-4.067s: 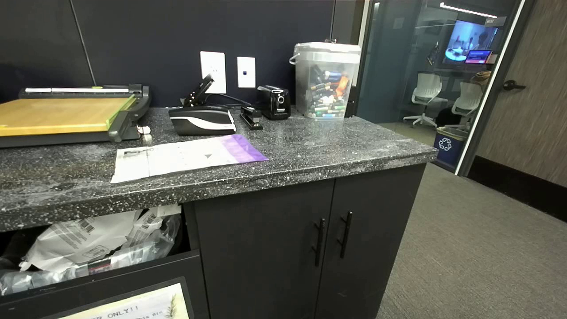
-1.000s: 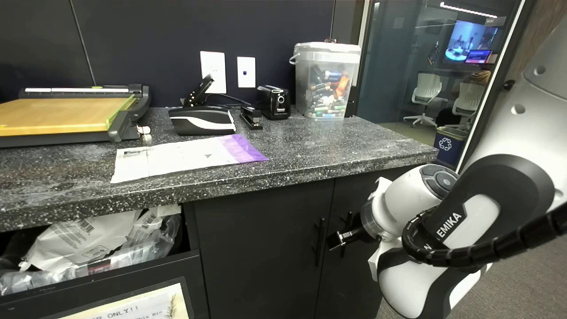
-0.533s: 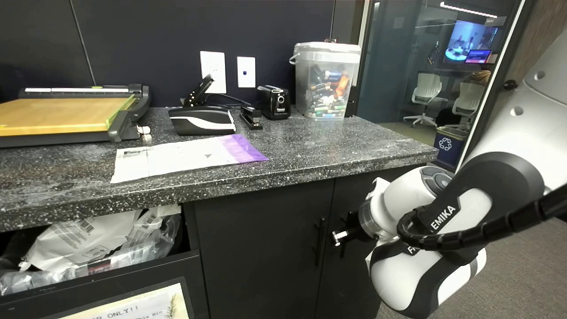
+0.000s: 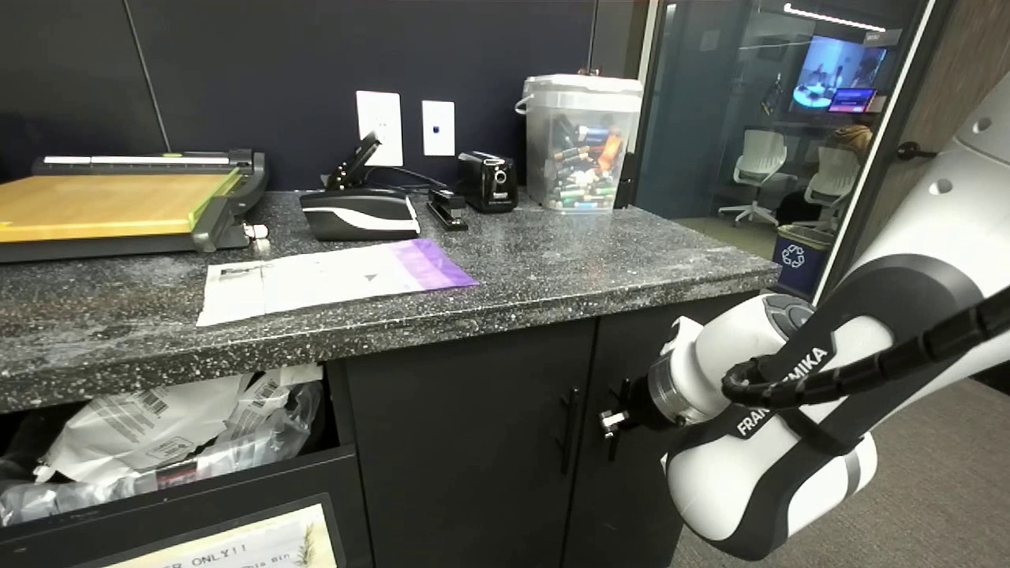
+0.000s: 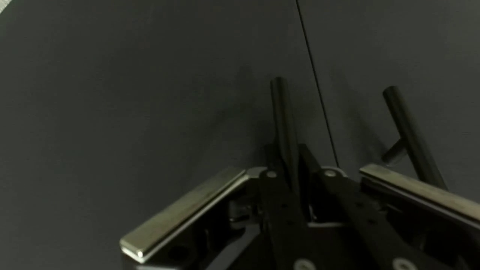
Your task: Open the right door of the cabinet
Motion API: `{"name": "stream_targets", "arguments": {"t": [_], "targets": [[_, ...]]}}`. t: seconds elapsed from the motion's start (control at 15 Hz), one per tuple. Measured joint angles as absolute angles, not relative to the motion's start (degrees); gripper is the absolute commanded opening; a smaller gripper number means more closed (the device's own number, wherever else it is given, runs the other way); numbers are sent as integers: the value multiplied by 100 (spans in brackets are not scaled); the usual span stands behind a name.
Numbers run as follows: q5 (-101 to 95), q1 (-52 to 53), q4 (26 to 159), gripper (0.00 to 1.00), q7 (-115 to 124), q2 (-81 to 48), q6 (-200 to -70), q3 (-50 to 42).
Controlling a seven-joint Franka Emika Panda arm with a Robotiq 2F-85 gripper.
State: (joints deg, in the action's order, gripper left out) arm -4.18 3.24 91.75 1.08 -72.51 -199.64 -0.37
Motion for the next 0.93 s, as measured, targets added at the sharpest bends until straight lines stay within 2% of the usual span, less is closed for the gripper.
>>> {"name": "stream_targets", "arguments": {"t": [0.4,0.93], "targets": [[-1216,-930,10212,4,-637,-6684,-19574,872],[-1174,-1288,11400,4,-966,-6113,-19694,799]]}}
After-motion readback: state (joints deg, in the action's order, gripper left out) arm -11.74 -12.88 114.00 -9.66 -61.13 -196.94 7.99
